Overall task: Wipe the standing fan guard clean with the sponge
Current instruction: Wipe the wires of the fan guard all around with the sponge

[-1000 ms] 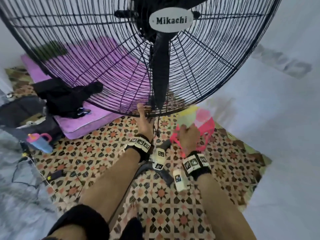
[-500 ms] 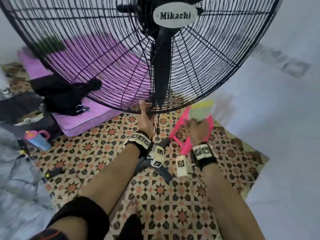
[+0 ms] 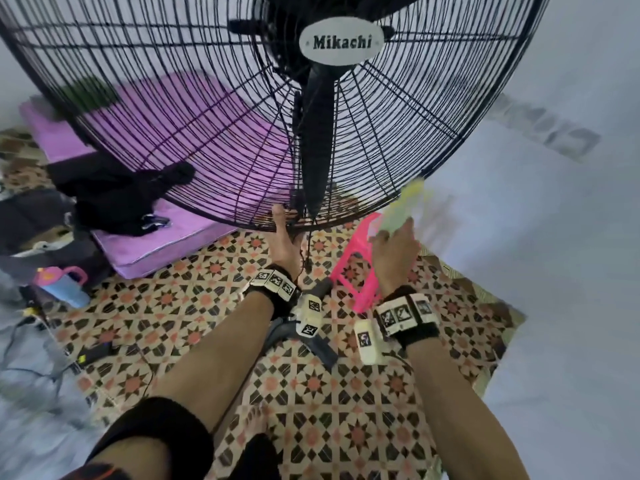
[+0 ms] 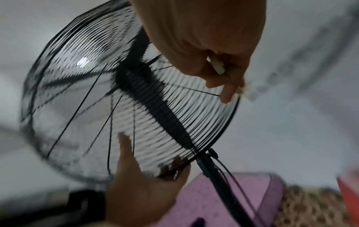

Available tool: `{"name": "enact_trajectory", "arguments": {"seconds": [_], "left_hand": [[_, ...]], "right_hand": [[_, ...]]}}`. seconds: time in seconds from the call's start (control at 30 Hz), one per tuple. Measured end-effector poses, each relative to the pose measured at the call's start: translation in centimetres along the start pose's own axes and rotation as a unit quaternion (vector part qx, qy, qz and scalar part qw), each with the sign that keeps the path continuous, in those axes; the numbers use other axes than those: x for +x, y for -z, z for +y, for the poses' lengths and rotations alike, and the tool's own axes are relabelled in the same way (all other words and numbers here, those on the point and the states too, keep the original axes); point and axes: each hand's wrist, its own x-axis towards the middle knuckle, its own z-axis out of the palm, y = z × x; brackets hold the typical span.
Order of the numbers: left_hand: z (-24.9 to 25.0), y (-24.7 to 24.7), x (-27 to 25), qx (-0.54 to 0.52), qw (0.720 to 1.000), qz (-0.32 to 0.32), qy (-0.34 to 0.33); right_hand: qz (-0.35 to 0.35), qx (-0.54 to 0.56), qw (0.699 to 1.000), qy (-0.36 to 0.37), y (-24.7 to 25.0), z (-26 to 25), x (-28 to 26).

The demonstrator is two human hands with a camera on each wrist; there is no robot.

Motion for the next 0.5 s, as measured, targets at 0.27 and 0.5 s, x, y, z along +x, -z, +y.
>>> {"name": "enact_trajectory", "arguments": {"seconds": [0.27,0.5], "left_hand": [[0.6,-0.8,-0.8,0.021,1.000,-0.024,-0.002],[0.9,-0.3,-0.8,0.031,0.999,-0.024,0.022]], "right_hand": [[-0.157,0.012,0.983,0.097,-0.8,1.1,-4.4],[-0.126,0.035,0.988,0.077,-0.3,0.4,-2.8]]}}
